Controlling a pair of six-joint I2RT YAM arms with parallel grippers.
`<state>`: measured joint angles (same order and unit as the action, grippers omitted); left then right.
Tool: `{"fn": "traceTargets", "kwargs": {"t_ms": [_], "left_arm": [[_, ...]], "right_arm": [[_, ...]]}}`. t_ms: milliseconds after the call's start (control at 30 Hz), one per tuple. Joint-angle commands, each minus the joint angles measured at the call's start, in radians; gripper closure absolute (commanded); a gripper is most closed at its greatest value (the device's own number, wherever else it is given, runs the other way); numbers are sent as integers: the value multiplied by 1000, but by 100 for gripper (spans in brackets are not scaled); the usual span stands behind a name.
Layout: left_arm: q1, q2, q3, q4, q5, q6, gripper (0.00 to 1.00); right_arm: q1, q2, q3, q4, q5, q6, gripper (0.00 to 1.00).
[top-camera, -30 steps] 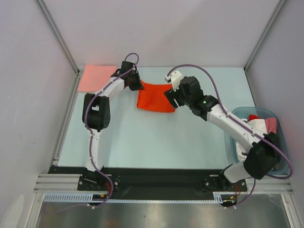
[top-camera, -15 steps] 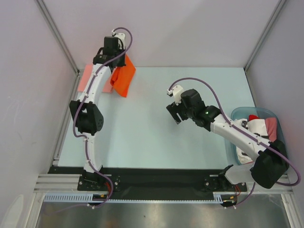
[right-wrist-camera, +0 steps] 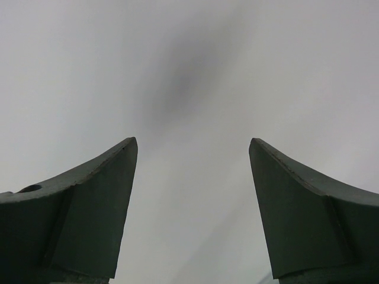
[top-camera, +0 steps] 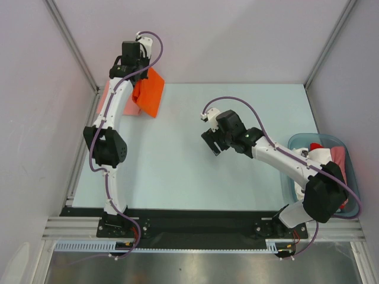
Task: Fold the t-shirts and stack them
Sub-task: Neatly place the folded tshirt to the corner
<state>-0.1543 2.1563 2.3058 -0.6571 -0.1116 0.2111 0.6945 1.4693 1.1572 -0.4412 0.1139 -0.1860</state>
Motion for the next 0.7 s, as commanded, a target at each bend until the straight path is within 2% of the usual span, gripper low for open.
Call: {"fn": "traceTargets", "kwargs": {"t_ms": [0,667], "left_arm": [[24,-24,55,53,-25,39,100],[90,8,32,100,21,83,100]], "right_arm": [[5,6,58,-7,-5,17,20],[2,91,122,-4,-8,49,20]]}}
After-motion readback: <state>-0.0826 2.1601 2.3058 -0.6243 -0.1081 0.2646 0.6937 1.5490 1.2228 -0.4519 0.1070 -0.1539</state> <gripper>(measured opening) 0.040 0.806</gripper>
